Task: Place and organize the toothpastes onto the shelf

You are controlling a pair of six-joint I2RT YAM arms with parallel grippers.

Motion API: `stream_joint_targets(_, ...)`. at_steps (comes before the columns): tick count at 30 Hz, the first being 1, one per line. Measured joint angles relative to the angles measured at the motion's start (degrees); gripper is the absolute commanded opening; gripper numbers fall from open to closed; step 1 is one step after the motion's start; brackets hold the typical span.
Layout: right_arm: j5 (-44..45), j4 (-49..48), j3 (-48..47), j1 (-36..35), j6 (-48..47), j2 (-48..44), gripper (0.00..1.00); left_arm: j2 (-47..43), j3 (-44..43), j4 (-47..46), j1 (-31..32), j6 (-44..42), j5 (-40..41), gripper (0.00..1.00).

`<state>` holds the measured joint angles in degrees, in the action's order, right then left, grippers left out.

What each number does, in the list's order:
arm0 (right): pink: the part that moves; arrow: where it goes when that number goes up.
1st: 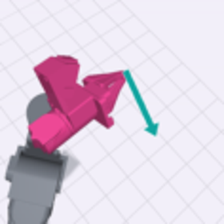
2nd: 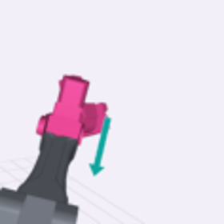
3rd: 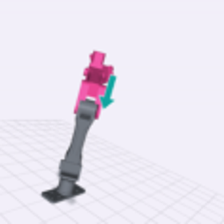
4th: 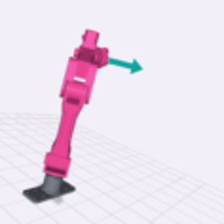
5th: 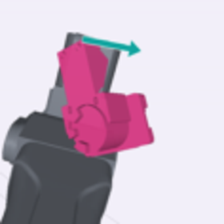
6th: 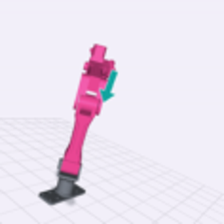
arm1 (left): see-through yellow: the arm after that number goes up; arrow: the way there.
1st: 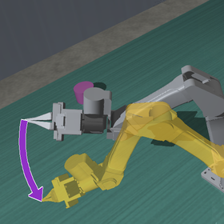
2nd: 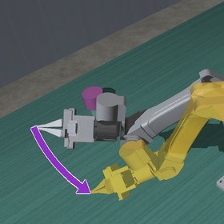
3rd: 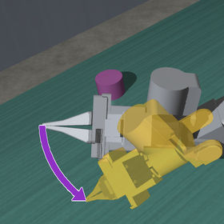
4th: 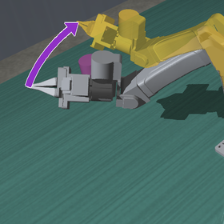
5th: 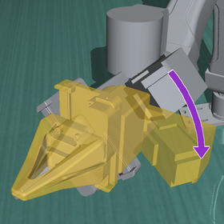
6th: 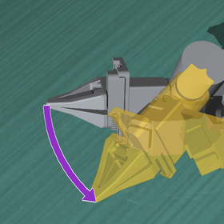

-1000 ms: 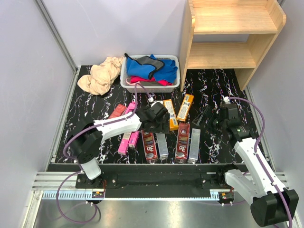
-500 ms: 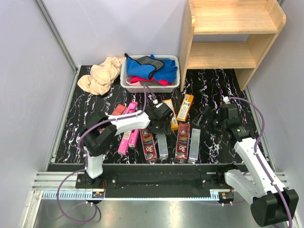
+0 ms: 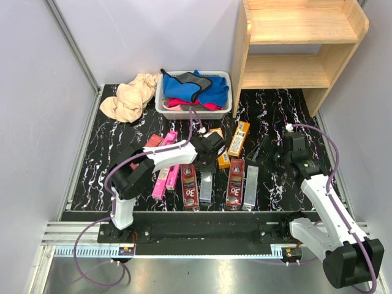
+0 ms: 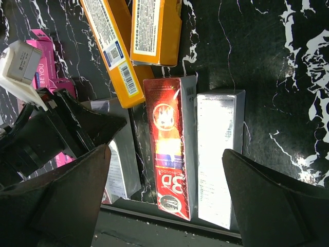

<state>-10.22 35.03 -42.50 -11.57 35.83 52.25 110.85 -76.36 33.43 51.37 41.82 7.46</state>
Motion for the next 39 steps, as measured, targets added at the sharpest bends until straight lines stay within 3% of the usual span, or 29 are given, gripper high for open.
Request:
stream_joint_targets(11,0.5,0.0,-5.8,0.0,-0.6,0.4,1.00,-2.6,-8.3,4.7,-1.7,-4.5,0.7,0.33)
stream_joint_targets(20,2.7,-0.2,-14.3,-1.8,-1.8,5.9,1.00,-13.9,-8.1,1.5,-12.7,-6.1,-3.3,0.32)
stream_joint_targets(23,5.1,-0.3,-17.2,-7.9,-2.1,8.2,1.00,-19.9,-2.6,-4.1,-18.1,-4.3,-8.3,0.32)
stream_joint_targets(26,7.4,-1.1,-19.2,-14.1,-2.0,10.3,1.00,-25.4,5.8,-11.3,-23.9,0.2,-15.2,0.23)
stream_joint_targets(31,12.9,-3.5,-19.6,-26.3,-0.8,11.9,1.00,-29.2,22.2,-27.4,-31.8,12.9,-24.0,0.24)
stream_joint_targets(34,16.0,-5.7,-19.6,-33.7,-0.3,12.4,1.00,-29.1,28.6,-33.0,-33.1,19.8,-27.1,0.25)
stream_joint_targets(39,21.2,-9.6,-19.6,-42.9,0.0,15.1,0.98,-29.1,31.1,-40.6,-32.8,27.1,-31.0,0.25)
